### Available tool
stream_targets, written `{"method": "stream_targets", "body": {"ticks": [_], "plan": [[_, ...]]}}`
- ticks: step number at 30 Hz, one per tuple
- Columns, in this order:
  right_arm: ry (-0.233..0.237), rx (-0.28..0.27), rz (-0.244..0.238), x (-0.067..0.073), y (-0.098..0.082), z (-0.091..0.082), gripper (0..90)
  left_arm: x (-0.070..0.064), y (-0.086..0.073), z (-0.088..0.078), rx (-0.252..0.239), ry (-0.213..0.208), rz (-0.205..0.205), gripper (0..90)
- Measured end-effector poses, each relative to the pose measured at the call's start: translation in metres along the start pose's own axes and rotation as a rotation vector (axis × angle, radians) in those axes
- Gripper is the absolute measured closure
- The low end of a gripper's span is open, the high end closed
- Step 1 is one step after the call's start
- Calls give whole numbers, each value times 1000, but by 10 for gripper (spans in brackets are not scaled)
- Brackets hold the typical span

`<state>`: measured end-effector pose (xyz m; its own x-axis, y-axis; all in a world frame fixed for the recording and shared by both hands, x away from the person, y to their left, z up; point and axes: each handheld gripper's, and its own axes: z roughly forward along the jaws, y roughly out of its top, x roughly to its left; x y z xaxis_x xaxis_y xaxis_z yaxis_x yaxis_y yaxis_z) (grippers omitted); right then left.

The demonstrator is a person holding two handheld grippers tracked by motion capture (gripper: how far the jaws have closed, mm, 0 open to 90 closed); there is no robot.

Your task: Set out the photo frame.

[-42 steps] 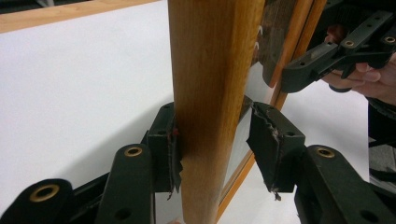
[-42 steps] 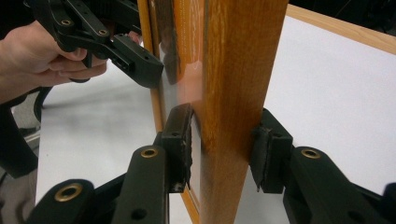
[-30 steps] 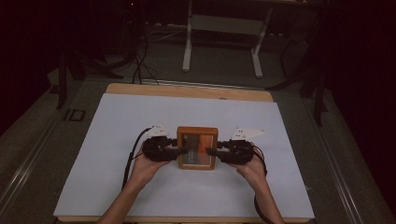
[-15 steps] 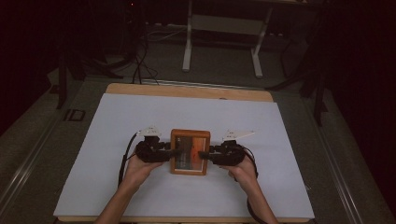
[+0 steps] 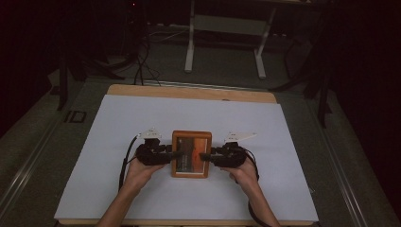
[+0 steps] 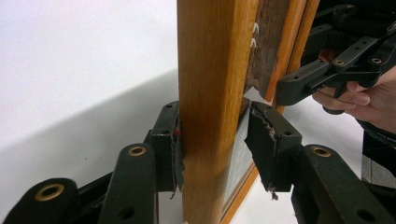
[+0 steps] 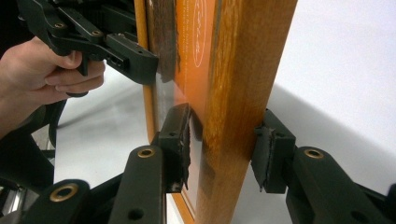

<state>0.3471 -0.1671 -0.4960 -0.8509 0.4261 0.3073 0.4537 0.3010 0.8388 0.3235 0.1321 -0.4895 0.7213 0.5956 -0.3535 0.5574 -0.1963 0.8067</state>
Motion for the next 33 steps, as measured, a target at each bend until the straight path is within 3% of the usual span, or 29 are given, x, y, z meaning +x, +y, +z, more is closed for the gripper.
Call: {"method": "stream_targets", "body": {"ticks": [3,11,18,23,26,27,30,31,33], "plan": [[-6,5,-6,1,0,0,596,1,0,0,3,-8,-5,556],[-2,22,-20,1,-1,3,466,1,0,1,9,-8,-6,465],[-16,-3,-16,-1,1,-8,435,6,1,-7,-10,-7,-25,436],[-28,-23,-20,-4,4,-21,416,13,4,-23,-47,7,-41,424],[-37,-31,-18,-6,5,-28,410,19,5,-32,-66,35,-51,419],[-45,-31,-14,-8,5,-32,404,23,4,-37,-68,67,-55,419],[-56,-22,-15,-10,5,-34,402,24,4,-39,-64,88,-54,417],[-86,-1,-18,-13,4,-37,398,29,3,-42,-45,144,-55,415],[-103,12,-19,-16,2,-40,394,35,1,-45,-45,170,-75,416]]}}
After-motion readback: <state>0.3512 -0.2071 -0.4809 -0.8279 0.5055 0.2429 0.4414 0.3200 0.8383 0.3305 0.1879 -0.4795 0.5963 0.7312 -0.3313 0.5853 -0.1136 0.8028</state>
